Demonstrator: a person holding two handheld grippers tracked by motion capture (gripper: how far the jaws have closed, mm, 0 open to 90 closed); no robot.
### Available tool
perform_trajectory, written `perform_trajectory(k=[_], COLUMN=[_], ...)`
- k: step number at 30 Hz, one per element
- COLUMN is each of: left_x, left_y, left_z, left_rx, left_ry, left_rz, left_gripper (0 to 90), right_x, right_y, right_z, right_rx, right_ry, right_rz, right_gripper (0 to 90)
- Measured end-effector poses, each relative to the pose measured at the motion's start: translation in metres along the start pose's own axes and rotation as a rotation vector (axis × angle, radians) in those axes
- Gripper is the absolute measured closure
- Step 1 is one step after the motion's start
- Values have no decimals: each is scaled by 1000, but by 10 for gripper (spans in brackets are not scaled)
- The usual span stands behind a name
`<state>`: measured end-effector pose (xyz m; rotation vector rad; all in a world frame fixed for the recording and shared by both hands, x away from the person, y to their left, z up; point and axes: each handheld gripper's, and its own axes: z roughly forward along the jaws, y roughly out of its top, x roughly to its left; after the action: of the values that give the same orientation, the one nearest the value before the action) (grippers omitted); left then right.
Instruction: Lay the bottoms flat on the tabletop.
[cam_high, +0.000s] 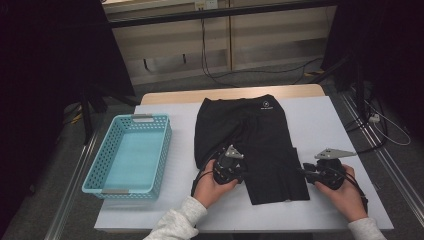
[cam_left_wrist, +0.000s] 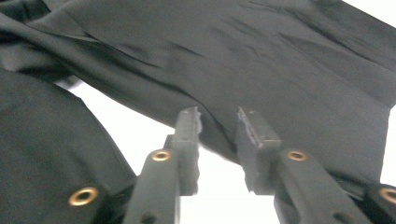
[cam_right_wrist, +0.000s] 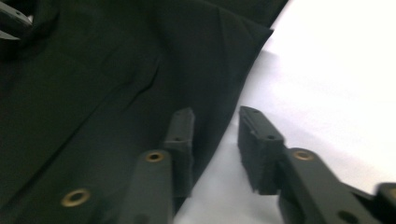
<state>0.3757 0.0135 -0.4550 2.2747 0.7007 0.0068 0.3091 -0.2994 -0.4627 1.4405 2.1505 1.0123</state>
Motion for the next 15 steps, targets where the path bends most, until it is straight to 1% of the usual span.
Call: perform_trajectory(k=[2,3,4,5,6,9,11,12,14,15], left_x=[1,1,0,-1,-1,-2,-3,-3,-2,-3], left_y=[0,0,0,0,0,1,1,1,1,0], left_z=[0,0,0,1,0,0,-1,-3,-5,-6], left_rx=[11,18,22,24,28,34,45,58,73,73], left_ry=[-31,-48,-58,-60,-61,-67,-76,-82,-100,-108], left_rz=[-22,-30,-31,-21,-20,-23,-18,-17,-16,-24], left_gripper=[791,828,855,860,866,876,879,881,883,883], right_x=[0,1,1,2,2,4,5,5,6,6], right_y=[-1,-2,-2,-2,-3,-4,-5,-6,-6,-7], right_z=[-1,-1,-1,-2,-2,-3,-6,-7,-10,-12], right_rx=[5,5,8,15,16,23,25,30,42,40], right_ry=[25,38,52,68,85,101,117,124,130,130], right_rz=[20,19,25,31,34,41,44,47,55,53], right_gripper=[759,806,834,868,880,886,887,888,889,890])
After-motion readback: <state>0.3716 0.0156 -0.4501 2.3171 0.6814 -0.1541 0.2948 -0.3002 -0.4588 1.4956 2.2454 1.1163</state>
